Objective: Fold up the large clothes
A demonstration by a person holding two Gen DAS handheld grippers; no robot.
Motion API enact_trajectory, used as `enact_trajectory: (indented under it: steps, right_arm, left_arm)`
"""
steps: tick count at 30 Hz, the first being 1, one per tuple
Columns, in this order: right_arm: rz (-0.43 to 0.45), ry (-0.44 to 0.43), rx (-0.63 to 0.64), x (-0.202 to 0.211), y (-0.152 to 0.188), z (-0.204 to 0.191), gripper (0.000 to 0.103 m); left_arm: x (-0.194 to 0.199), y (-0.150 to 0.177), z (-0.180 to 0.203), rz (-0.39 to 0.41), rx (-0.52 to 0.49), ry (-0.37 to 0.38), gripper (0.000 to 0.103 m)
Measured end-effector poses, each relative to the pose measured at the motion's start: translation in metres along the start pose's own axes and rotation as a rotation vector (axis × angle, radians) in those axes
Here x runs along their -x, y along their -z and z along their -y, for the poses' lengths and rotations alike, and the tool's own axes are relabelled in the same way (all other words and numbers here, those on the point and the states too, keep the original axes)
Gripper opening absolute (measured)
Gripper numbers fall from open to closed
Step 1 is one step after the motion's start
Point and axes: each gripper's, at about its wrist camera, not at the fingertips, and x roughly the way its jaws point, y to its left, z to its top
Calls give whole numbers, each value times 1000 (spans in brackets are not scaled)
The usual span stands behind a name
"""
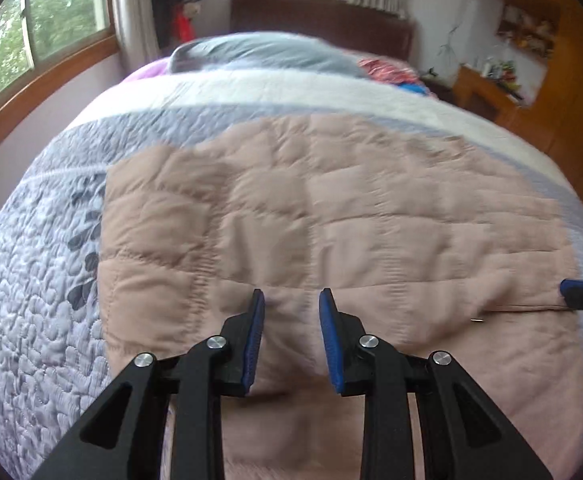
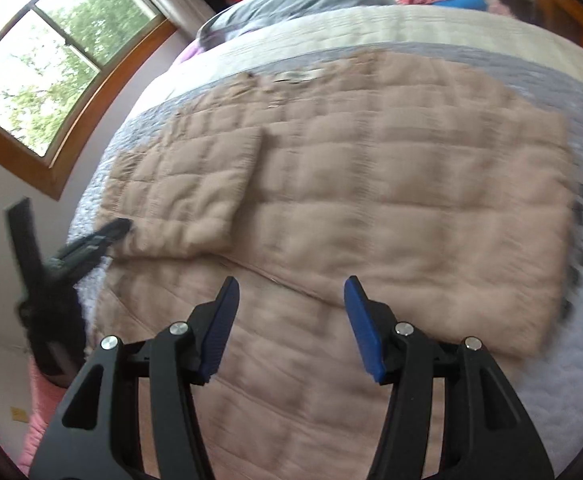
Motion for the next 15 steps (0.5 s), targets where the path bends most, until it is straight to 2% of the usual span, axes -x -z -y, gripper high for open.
enact_trajectory:
  steps: [5,8,11,12,13,15]
  right_arm:
    - [-70,-91,6,-40,-33,-25,55]
    - [-106,-111,-6,-64,-46,-31,47]
    - [-117,-107,-17,-81,-53,-33,21]
    - [-113,-111,-14,-82,-54,-36,10]
    - [-108,-117,-7,-78,-54,-38,6]
    - [-83,-111,15,-66,-52,-38,5]
  left_arm:
    - [-19,7,-10,-10,44,49,28]
    - [-18,7,-11,-4,47,54,28]
    - [-11,8,-14,-1,49,60,28]
    - [-7,9,-14,3,51,60,28]
    - [-1,8,-14,14,56,64,28]
    - [11,4,-14,52,61,67,28]
